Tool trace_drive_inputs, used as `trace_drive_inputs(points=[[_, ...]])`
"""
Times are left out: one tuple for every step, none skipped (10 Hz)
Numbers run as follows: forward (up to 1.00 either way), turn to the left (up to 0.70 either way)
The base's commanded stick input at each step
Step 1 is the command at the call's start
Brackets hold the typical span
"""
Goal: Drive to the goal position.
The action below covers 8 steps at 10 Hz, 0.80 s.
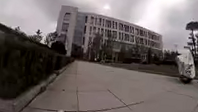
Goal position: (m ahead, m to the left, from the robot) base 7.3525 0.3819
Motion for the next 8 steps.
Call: trace_drive_inputs(points=[[0.85, 0.0], [0.85, 0.0], [0.85, 0.0], [0.85, 0.0], [0.85, 0.0], [0.85, 0.0], [0.85, 0.0], [0.65, 0.0]])
